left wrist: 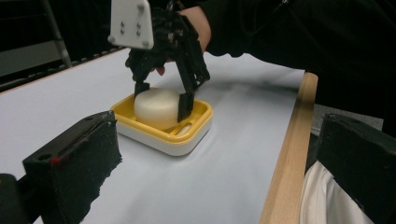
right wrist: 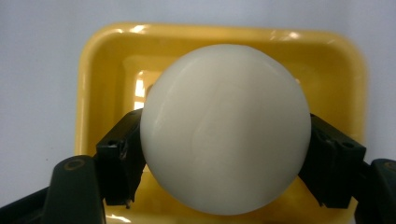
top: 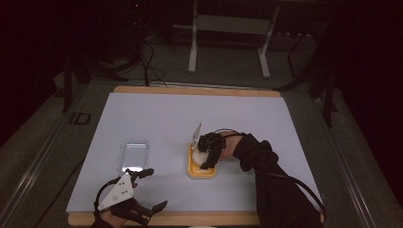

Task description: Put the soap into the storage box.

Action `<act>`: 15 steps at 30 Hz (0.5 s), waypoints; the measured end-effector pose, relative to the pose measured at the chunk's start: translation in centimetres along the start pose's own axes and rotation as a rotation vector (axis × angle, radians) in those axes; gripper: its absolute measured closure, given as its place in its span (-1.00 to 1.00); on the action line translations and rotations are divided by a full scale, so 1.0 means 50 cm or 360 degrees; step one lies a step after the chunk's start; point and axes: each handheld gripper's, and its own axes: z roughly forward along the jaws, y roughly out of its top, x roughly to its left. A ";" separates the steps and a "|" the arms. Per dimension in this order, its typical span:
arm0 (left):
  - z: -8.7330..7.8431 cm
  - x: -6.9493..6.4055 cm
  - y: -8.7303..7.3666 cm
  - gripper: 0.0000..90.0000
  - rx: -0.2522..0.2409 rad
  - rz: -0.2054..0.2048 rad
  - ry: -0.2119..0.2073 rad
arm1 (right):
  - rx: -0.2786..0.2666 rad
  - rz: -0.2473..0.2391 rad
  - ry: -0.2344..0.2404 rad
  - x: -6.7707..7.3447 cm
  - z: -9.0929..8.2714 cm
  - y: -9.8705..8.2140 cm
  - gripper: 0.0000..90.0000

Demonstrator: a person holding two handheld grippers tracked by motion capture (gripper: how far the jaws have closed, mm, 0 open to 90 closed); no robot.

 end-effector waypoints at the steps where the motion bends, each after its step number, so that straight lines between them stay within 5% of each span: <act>1: 0.000 0.000 0.000 -1.00 0.0001 -0.0001 -0.0003 | 0.0019 0.0002 -0.0011 0.000 0.005 0.000 -0.45; 9: 0.001 0.000 0.000 -1.00 0.0003 -0.0002 -0.0004 | 0.0055 0.0037 -0.0034 0.001 0.005 0.002 -0.46; 15: 0.002 -0.001 0.000 -1.00 0.0009 -0.0001 -0.0006 | -0.0025 0.0049 -0.0052 0.008 -0.026 0.002 -0.49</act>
